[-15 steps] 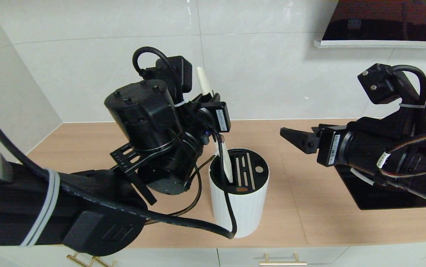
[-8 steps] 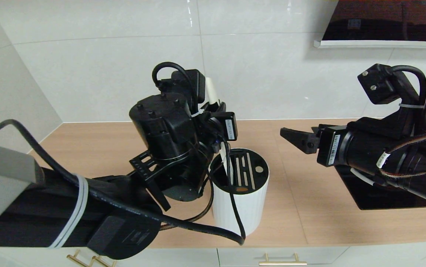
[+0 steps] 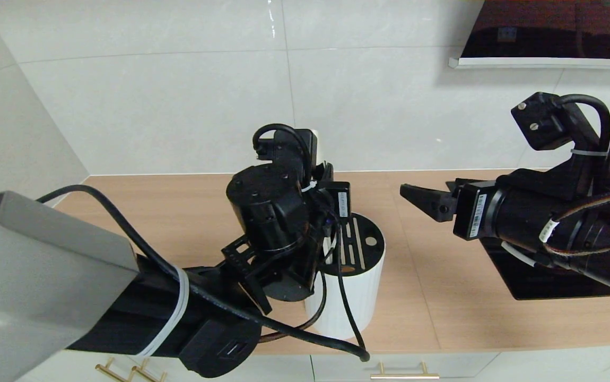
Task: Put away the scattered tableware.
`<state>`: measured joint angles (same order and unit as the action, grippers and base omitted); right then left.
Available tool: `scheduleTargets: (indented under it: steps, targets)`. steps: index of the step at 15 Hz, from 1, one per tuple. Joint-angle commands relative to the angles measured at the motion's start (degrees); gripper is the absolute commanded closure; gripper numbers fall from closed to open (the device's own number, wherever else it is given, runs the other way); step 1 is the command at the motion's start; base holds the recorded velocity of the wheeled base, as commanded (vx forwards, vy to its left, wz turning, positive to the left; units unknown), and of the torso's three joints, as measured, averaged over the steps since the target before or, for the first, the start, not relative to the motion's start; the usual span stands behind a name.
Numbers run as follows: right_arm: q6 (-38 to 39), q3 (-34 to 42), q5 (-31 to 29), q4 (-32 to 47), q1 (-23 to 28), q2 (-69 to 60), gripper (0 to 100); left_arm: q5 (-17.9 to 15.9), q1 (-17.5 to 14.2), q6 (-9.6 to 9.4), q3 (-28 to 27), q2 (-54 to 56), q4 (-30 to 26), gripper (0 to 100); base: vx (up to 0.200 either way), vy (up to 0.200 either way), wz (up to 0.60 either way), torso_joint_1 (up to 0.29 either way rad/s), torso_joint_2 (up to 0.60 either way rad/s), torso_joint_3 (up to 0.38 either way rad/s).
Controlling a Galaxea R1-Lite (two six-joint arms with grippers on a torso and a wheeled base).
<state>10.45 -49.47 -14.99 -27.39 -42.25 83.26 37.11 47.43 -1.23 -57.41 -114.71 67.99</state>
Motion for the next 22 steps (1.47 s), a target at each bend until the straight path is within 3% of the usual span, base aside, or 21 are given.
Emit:
scheduleTargets:
  steps: [1, 22]
  targets:
    - [0.01, -0.01, -0.03, -0.03, -0.02, 0.06, 0, -0.02, 0.47, 0.00, 0.19, -0.86, 0.22, 100, 0.000, 0.000, 0.00, 0.000, 0.00, 0.000]
    - [0.01, 0.25, 0.05, -0.03, -0.11, 0.15, 0, -0.28, 1.79, 0.53, 3.44, -7.19, 1.80, 100, 0.000, 0.000, 0.00, 0.000, 0.00, 0.000]
